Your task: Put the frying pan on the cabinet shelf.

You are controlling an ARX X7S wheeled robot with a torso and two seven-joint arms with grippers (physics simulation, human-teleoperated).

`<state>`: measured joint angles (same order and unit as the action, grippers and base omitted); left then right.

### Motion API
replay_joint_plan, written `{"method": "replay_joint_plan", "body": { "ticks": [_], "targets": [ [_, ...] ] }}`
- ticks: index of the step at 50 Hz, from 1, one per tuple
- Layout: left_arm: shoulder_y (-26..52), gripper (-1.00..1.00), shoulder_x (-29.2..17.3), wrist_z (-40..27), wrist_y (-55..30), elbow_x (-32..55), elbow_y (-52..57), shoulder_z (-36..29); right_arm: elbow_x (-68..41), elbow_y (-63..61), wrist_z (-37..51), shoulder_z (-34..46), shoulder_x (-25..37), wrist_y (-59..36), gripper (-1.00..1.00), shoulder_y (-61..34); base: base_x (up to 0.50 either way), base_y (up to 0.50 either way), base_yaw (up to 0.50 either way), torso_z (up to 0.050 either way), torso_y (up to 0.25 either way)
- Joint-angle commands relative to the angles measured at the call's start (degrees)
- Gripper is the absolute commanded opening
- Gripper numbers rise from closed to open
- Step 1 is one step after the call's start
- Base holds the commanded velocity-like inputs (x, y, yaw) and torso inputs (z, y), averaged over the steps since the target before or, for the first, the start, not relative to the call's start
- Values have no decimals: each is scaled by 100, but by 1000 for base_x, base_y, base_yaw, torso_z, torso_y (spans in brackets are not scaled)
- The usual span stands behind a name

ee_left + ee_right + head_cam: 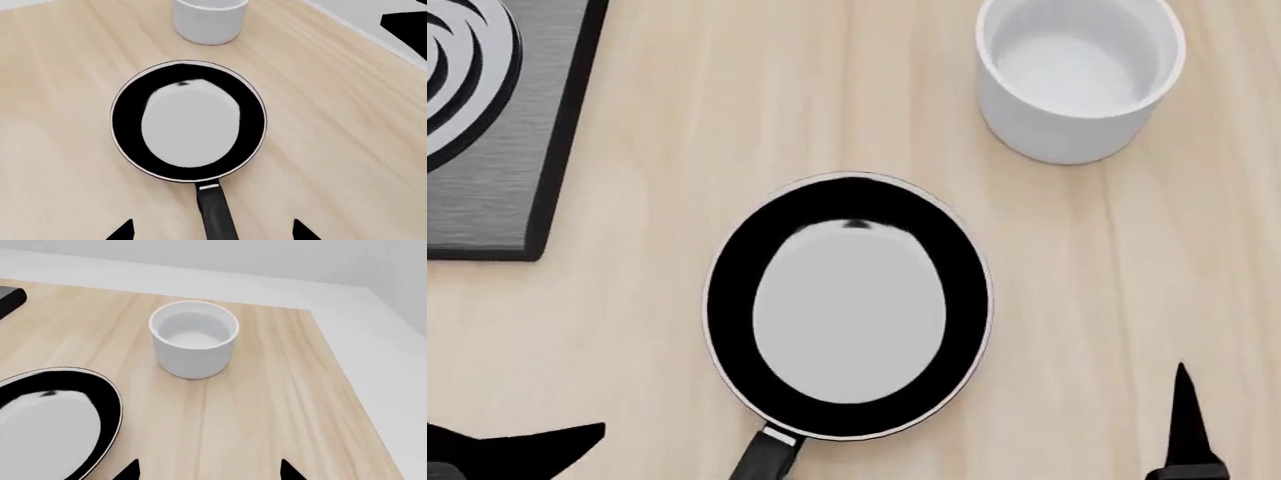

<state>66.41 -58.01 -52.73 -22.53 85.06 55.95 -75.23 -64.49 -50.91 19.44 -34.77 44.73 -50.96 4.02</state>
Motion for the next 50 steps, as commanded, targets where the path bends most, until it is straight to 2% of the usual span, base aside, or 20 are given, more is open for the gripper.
{"method": "replay_joint_plan", "body": {
  "ticks": [1, 5, 8, 10, 23, 24, 36, 50],
  "targets": [
    [52, 100, 590, -313, -142, 72, -352, -440, 188, -5, -126, -13, -96, 96, 100, 198, 0, 0, 0, 0, 0],
    [137, 100, 857, -475, -234, 202, -372, -473, 310, 2, -184, 28, -127, 141, 100, 259, 0, 0, 0, 0, 0],
    [313, 100, 1221, -764, -457, 500, -524, -577, 315, 6, -181, 26, -137, 149, 100, 274, 0, 0, 0, 0, 0],
    [267, 100, 1388, -715, -464, 375, -546, -604, 348, 7, -197, 38, -148, 167, 100, 291, 0, 0, 0, 0, 0],
    [-23, 100, 2053, -774, -481, 126, -1112, -806, 528, 57, -323, 64, -235, 291, 100, 435, 0, 0, 0, 0, 0],
    [-27, 100, 2098, -987, -515, 315, -1216, -843, 544, 65, -335, 62, -245, 305, 100, 447, 0, 0, 0, 0, 0],
    [-375, 100, 2117, -1217, -404, 106, -1443, -945, 641, 91, -422, 45, -310, 408, 100, 556, 0, 0, 0, 0, 0],
    [-606, 100, 1895, -1361, -293, 11, -1348, -974, 766, 133, -515, 92, -394, 528, 100, 643, 0, 0, 0, 0, 0]
  ]
}}
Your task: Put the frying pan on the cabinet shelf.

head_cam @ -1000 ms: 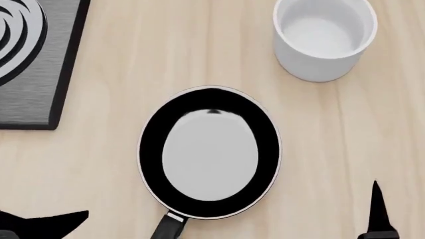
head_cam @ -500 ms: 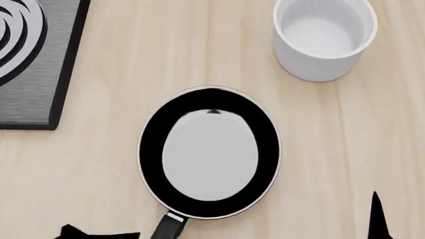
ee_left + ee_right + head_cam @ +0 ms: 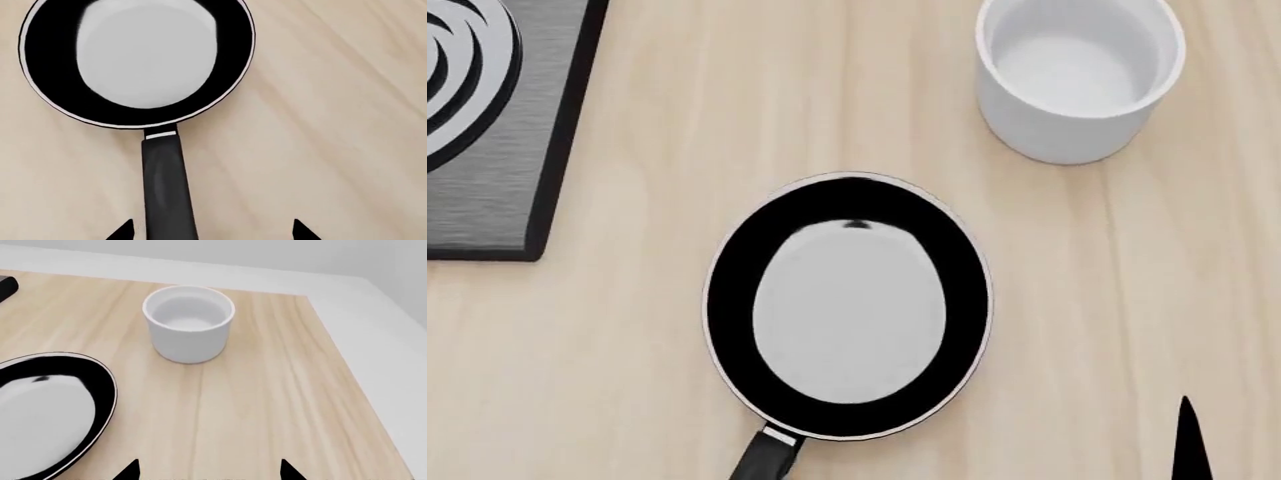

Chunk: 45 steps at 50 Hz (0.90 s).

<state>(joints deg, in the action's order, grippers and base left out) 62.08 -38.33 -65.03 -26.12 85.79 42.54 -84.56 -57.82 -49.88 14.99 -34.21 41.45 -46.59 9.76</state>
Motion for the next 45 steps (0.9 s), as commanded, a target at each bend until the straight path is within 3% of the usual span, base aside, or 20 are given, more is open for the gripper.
{"method": "replay_joint_plan", "body": {
  "ticks": [1, 23, 45],
  "targets": [
    [-174, 100, -73, -141, 62, -59, -8, -42, 117, 33, -75, 48, -67, 97, 100, 75, 0, 0, 0, 0, 0],
    [-666, 100, -359, 265, 361, -455, -345, -112, 164, 47, -78, 108, -90, 141, 100, 128, 0, 0, 0, 0, 0],
    [-935, 100, -241, 695, 482, -568, -951, -187, 305, 110, -144, 187, -140, 245, 100, 211, 1, 0, 0, 0, 0]
  ]
}}
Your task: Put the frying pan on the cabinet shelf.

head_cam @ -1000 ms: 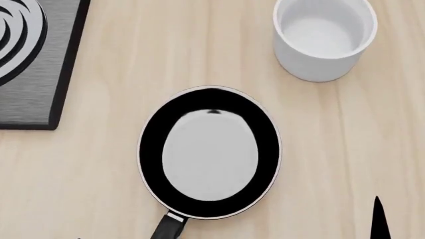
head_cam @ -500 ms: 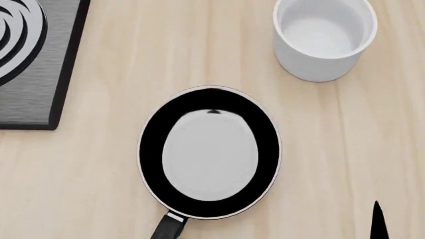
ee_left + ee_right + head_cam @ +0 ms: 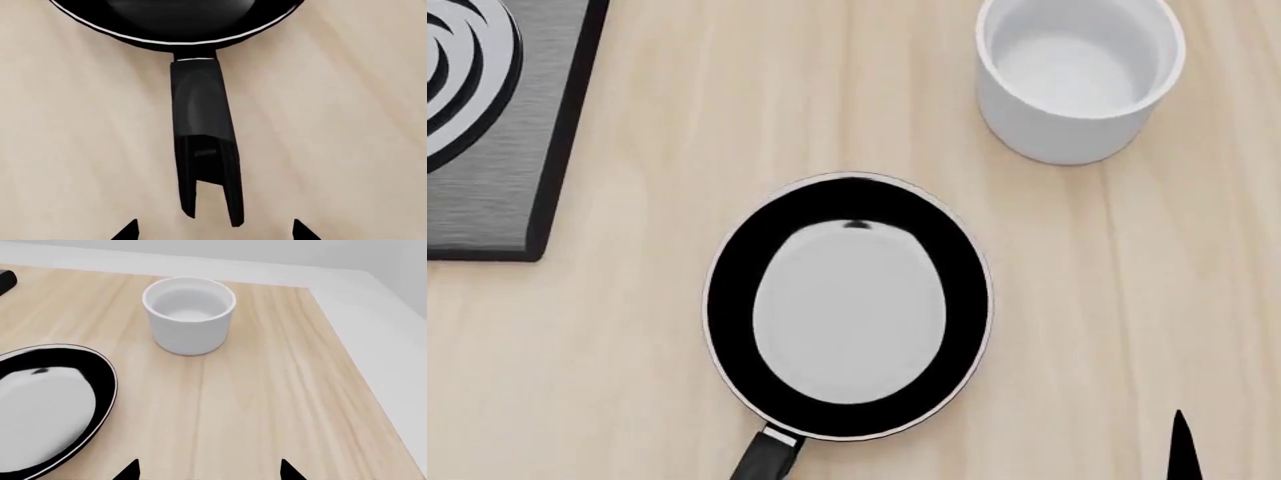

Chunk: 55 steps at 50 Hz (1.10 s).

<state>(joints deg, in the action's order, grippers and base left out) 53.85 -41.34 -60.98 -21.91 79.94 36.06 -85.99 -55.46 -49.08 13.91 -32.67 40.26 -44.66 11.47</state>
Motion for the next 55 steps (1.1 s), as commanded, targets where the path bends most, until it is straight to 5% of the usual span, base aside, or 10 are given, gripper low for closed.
{"method": "replay_joint_plan", "body": {
  "ticks": [1, 5, 6, 28, 55],
  "targets": [
    [-115, 100, 71, 297, 60, 23, -304, -46, 70, 29, -35, 34, -22, 56, 100, 41, 0, -3, -3, 0, 0],
    [-57, 100, 109, 199, 11, 74, -195, -34, 94, 33, -35, 48, -33, 70, 100, 56, 4, -2, -3, 0, -4],
    [-44, -100, 107, 178, 0, 65, -171, -32, 94, 33, -33, 52, -36, 71, 100, 57, 0, 0, -3, 0, 0],
    [278, -100, 114, -525, -56, 274, 538, 198, 170, 65, -79, 96, -93, 168, 100, 134, 0, -1, -1, 0, 0],
    [1058, -100, -1273, -845, 332, 1206, 1367, 1036, 304, 118, -106, 280, -137, 243, 100, 164, 0, 0, 0, 0, 1]
  ]
}}
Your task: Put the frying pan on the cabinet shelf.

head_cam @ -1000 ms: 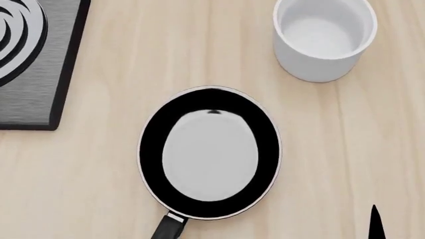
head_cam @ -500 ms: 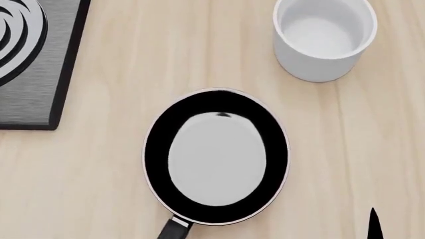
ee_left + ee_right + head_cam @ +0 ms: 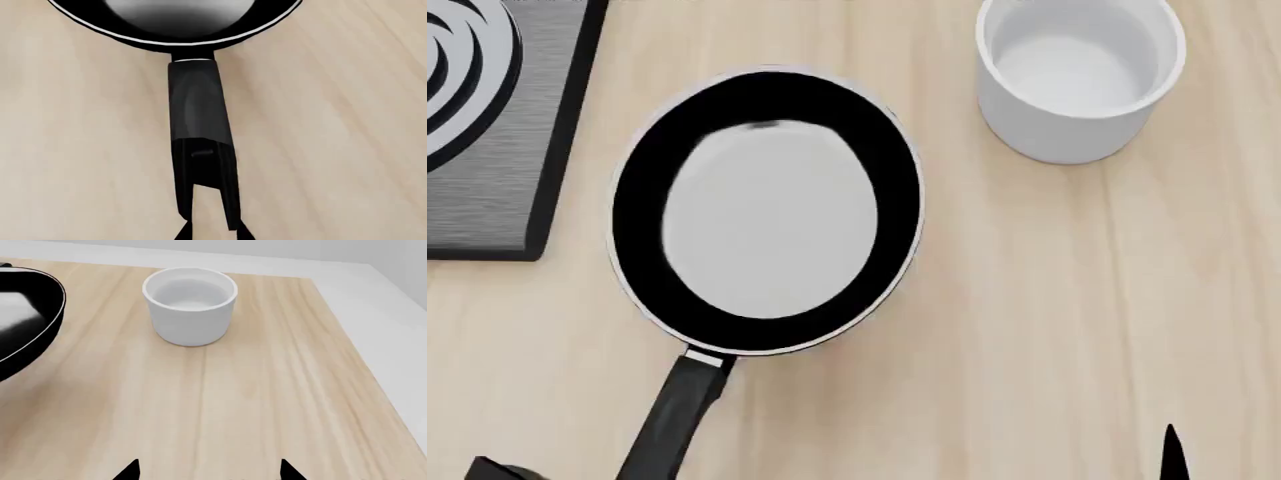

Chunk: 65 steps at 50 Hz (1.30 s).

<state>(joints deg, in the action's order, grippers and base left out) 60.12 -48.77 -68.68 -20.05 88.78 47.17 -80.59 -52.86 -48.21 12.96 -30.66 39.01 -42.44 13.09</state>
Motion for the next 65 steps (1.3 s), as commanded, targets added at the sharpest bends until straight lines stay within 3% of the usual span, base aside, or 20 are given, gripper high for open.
{"method": "replay_joint_plan", "body": {
  "ticks": [1, 11, 21, 32, 41, 56, 65],
  "targets": [
    [515, -100, -596, -72, 136, 417, 281, 541, 36, 32, -11, 84, -9, 17, 100, -5, 0, 0, 0, 0, 0],
    [1198, -100, -1264, -217, 151, 1327, 597, 955, 1, 18, 12, 67, 14, 10, 100, -6, 0, 0, 0, 0, 1],
    [1577, -100, -2009, 249, 300, 1996, 522, 1343, -65, 14, 25, 79, 87, -39, 100, -38, 0, 0, 0, 0, 2],
    [3008, -100, -2824, 538, -772, 3542, -135, 2073, 57, 86, -37, 264, 104, 11, 100, -114, 0, 0, 0, 0, 2],
    [3654, -100, -3453, 642, -1671, 4323, -916, 2465, -183, 40, 75, 258, 236, -118, 100, -334, 0, -1, 0, 0, 1],
    [4080, -100, -3550, 750, -2715, 4367, -2375, 2723, -319, 17, 200, 307, 318, -202, 100, -496, 0, 0, -1, 0, 2],
    [3946, -100, -3648, 1141, -2655, 4038, -3132, 2672, -290, 36, 220, 416, 304, -170, 100, -606, 0, 0, -1, 2, 1]
  ]
}}
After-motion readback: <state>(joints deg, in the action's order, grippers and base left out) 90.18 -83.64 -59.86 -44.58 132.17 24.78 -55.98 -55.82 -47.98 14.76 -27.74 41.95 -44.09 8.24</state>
